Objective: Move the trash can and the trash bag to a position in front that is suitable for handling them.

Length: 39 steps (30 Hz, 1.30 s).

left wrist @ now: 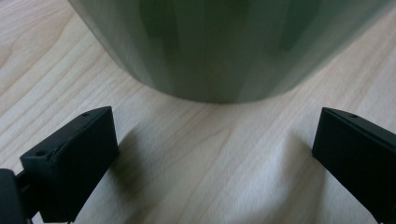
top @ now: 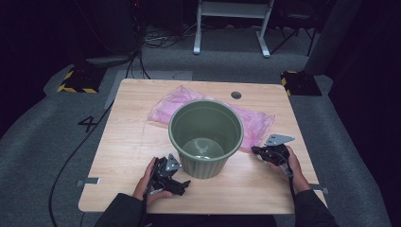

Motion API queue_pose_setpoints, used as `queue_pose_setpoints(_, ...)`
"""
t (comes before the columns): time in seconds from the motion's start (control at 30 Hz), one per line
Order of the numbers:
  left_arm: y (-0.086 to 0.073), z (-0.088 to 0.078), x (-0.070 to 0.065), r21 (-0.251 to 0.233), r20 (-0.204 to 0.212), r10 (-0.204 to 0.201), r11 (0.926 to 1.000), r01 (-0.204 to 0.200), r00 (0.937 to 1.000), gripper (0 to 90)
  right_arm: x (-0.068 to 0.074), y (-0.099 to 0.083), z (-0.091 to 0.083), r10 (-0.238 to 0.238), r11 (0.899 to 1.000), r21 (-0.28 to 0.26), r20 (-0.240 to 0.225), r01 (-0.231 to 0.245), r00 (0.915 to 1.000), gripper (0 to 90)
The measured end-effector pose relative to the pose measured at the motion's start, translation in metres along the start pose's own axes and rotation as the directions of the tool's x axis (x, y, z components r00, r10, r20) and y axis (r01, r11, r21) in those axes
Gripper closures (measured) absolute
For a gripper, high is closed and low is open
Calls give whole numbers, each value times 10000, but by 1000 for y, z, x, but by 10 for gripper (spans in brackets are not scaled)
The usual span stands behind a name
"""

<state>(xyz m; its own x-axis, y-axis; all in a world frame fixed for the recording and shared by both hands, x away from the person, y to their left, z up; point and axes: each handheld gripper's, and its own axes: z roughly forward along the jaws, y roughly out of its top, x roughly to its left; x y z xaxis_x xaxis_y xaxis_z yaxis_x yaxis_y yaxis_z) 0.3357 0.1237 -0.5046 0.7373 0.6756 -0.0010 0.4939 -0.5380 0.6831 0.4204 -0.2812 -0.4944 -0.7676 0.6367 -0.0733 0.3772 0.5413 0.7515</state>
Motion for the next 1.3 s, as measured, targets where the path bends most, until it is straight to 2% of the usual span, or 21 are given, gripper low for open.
queue_pose_setpoints(0.37,11,11,0,-5,-343,-434,9991,434,9985,0,8,-10,-11,118,9999,12,-349,-118,9993,891)
queue_pose_setpoints(0.63,20,18,3,-12,-727,-827,9966,828,9939,0,14,-17,-20,153,9999,42,-404,-152,9991,891)
queue_pose_setpoints(1.07,34,31,14,-37,-1041,-1083,9941,1085,9887,0,31,-22,-27,187,9997,146,-570,-179,9982,890)
queue_pose_setpoints(1.1,37,34,15,-64,-1082,-1236,9923,1236,9864,0,34,-22,-27,178,9997,174,-630,-167,9979,890)
queue_pose_setpoints(1.3,42,38,20,-41,-1173,-1245,9922,1248,9853,0,42,-22,-27,85,9998,172,-791,-71,9968,888)
